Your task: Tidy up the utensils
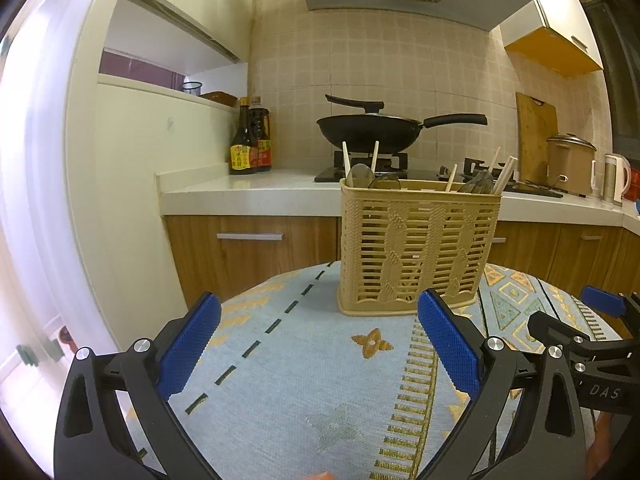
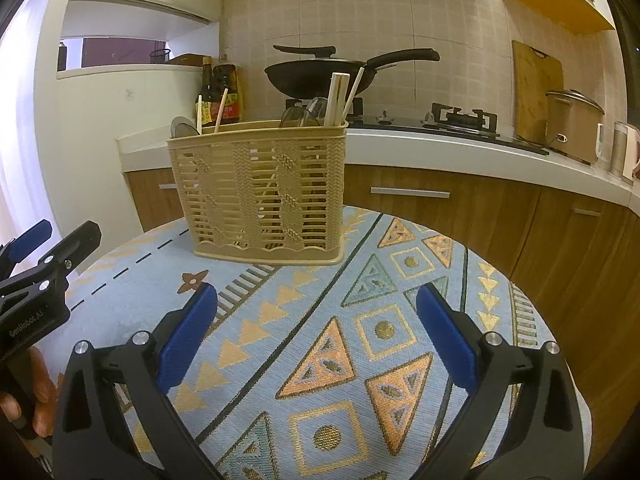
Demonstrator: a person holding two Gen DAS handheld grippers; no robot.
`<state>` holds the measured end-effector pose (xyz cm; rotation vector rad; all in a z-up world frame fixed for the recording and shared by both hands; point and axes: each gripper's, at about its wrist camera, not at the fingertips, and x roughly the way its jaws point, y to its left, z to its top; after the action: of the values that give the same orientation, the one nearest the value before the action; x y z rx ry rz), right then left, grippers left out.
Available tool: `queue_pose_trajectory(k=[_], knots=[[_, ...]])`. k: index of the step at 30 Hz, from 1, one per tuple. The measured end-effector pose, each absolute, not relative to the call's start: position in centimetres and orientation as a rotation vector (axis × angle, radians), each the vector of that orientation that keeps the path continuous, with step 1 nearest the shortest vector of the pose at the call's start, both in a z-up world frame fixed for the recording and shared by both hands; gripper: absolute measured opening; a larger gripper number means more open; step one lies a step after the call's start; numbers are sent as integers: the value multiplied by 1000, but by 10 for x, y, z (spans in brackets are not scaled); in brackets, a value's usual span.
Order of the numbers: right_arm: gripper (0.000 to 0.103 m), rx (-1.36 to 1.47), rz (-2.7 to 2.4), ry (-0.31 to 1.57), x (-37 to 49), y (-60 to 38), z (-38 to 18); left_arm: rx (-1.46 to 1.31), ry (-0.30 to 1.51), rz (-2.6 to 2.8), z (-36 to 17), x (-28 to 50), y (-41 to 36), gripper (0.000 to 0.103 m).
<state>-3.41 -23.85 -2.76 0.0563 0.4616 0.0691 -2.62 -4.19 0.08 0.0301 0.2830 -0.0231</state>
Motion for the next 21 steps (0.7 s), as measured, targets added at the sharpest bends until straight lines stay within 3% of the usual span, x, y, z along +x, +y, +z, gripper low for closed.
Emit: queue_pose_trajectory(k=[21], knots=[[95, 69, 69, 480, -31, -241, -29, 26, 297, -23, 0, -24, -42, 95]])
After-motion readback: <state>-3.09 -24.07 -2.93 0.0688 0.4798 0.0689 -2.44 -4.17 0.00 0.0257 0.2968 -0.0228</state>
